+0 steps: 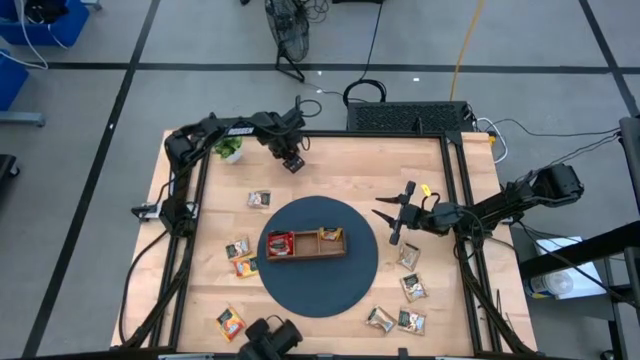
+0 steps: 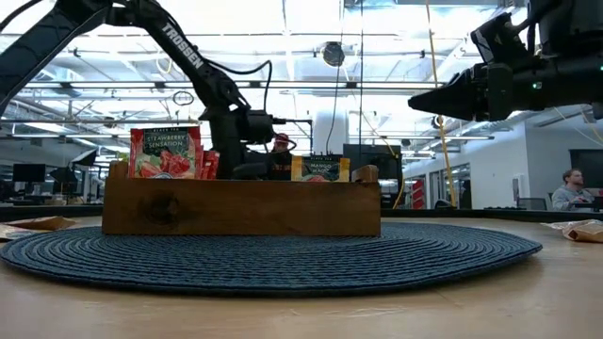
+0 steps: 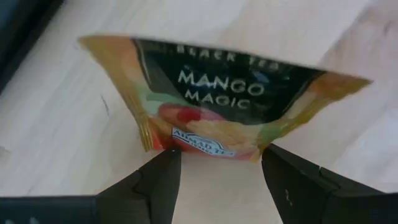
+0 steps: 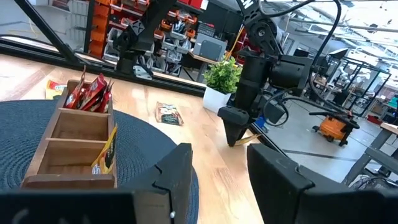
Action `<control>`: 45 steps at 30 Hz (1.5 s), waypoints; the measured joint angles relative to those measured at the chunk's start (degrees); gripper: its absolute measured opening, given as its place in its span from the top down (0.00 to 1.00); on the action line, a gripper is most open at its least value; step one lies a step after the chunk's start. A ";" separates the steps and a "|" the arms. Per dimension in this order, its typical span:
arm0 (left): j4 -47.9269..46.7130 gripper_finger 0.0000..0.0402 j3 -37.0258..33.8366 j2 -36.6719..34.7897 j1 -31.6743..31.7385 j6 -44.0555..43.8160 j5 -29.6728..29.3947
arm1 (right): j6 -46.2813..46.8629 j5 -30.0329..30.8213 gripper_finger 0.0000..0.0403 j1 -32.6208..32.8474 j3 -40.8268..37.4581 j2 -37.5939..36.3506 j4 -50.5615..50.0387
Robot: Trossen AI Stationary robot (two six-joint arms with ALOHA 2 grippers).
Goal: Pick & Place Tea
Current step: Put the top yellow tea bag into the right section of the wooden organizer
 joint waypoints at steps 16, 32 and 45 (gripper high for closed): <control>-1.25 0.73 -0.87 -2.40 -5.50 9.36 -7.13 | 0.49 -0.04 0.65 0.02 0.00 0.00 -0.32; 7.86 0.29 -0.24 -2.02 -2.48 4.37 0.13 | 0.11 -3.12 0.65 0.02 0.00 0.00 0.78; 6.36 0.19 0.74 2.98 -2.94 7.26 -5.89 | 0.08 -3.08 0.65 0.02 0.00 0.00 1.01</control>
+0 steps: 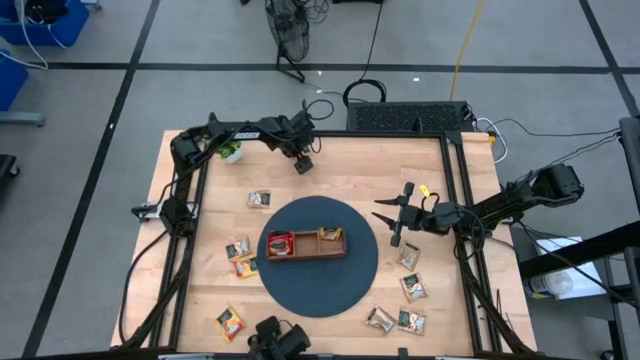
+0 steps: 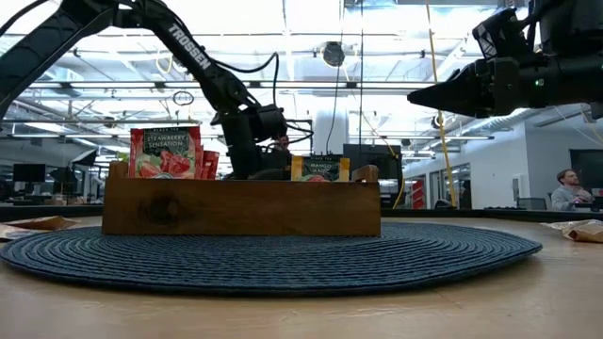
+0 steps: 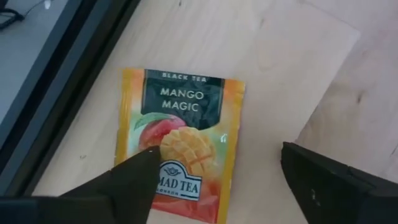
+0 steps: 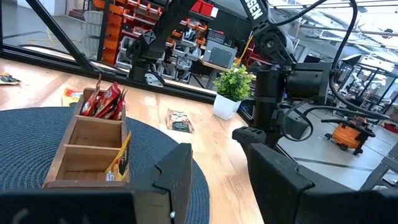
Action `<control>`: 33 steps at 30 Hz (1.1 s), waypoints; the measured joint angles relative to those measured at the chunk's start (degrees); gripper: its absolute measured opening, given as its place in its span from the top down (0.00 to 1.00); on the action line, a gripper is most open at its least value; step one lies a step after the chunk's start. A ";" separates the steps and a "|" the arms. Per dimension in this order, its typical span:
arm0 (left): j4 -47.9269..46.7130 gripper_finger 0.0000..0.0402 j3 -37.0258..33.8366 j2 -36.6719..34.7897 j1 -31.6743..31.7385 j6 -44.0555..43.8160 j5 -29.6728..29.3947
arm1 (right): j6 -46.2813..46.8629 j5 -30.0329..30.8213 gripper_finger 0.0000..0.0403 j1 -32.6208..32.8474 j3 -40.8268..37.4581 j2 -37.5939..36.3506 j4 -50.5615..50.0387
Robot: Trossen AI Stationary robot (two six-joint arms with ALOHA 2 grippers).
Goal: Pick & Place Tea
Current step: Put the top yellow tea bag into the right section of the wooden organizer
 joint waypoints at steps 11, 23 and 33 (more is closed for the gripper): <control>-8.18 0.66 0.00 -0.20 -0.10 1.83 -3.20 | 0.09 0.02 0.65 0.00 0.00 0.00 -0.59; -11.36 0.99 -0.45 -1.38 -8.92 6.97 -13.08 | 0.72 0.02 0.65 0.00 0.00 0.00 -0.56; -11.97 0.98 -0.59 -10.03 -23.25 10.50 -27.95 | 1.43 0.13 0.65 0.00 0.00 0.00 -0.95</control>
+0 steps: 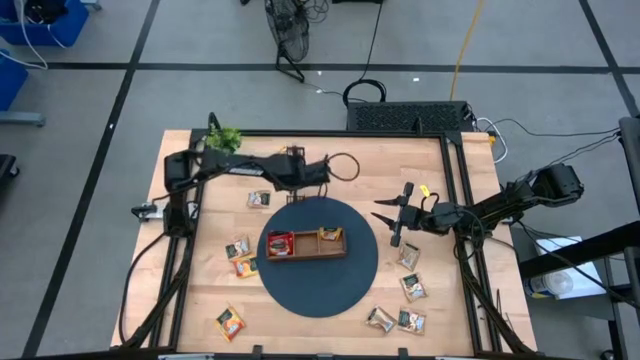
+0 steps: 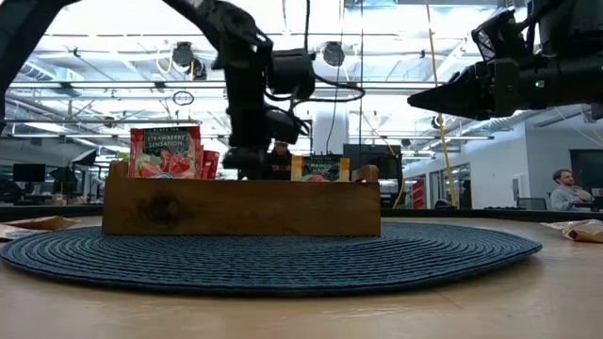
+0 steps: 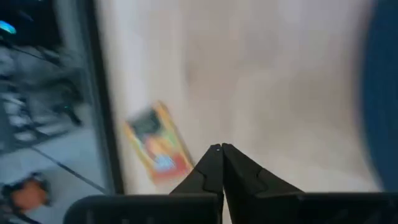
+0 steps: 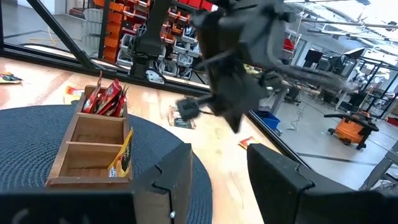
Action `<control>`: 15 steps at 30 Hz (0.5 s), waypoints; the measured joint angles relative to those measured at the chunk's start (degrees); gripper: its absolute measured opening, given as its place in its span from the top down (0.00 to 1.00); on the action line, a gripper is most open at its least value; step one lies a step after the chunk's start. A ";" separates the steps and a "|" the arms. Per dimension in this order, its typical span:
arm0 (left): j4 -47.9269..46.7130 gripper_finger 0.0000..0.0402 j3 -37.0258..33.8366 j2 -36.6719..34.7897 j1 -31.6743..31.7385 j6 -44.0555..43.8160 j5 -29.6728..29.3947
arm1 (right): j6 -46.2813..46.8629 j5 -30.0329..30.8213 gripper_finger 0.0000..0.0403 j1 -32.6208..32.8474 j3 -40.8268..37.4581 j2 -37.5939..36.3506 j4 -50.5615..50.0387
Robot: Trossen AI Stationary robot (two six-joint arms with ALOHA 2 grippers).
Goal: Pick & Place Tea
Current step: Put the top yellow tea bag into the right section of the wooden organizer
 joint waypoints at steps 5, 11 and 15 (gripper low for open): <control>1.67 0.82 0.12 -2.70 9.91 -6.14 8.61 | 0.64 -0.04 0.65 0.00 0.00 0.00 0.00; 1.20 0.50 -0.02 0.65 27.29 -16.25 38.49 | 1.72 -0.09 0.65 0.02 0.00 0.00 -0.24; 2.83 0.30 -0.05 4.41 30.99 -14.27 38.11 | 1.97 -0.24 0.65 0.07 0.00 0.00 -0.12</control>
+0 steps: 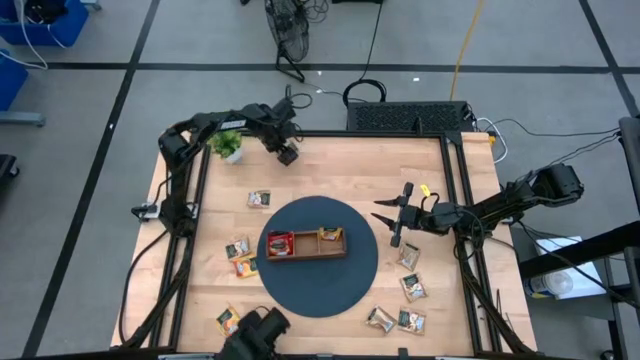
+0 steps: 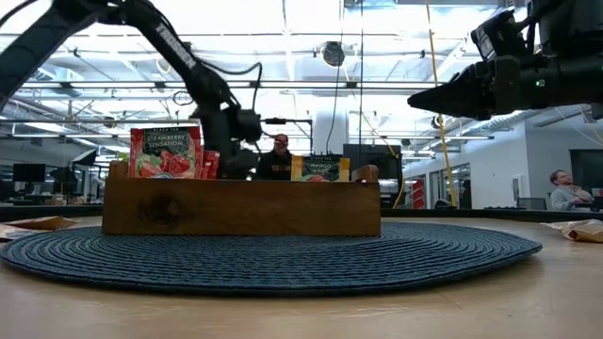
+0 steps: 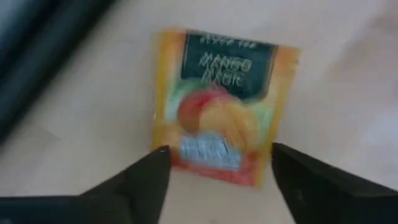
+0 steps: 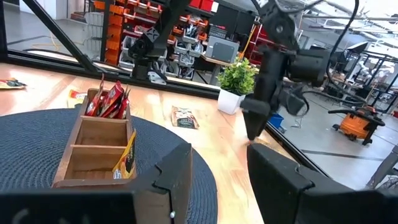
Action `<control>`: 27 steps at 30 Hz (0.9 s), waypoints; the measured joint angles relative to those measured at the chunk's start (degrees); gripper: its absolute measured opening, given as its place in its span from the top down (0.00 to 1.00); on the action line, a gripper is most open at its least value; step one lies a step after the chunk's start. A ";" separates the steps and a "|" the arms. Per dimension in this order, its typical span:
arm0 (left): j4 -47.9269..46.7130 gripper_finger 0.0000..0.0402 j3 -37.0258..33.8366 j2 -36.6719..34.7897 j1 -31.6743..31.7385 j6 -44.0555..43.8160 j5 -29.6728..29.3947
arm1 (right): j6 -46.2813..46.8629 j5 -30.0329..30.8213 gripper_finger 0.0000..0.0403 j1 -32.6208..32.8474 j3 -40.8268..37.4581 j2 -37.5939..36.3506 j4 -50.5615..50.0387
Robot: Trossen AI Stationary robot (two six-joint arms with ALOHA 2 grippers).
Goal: Pick & Place Tea
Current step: Put the top yellow tea bag into the right section of the wooden organizer
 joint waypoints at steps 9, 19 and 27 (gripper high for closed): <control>3.67 0.13 0.71 5.75 -2.58 3.71 -7.53 | -0.06 -0.07 0.65 0.01 0.00 0.00 -0.06; -0.19 0.50 0.90 6.07 -5.70 3.35 -14.31 | -0.42 0.03 0.65 0.02 0.00 -0.01 -0.73; -2.62 0.96 0.90 6.07 -6.27 7.72 -19.84 | -0.26 0.13 0.65 0.02 0.00 -0.01 -0.99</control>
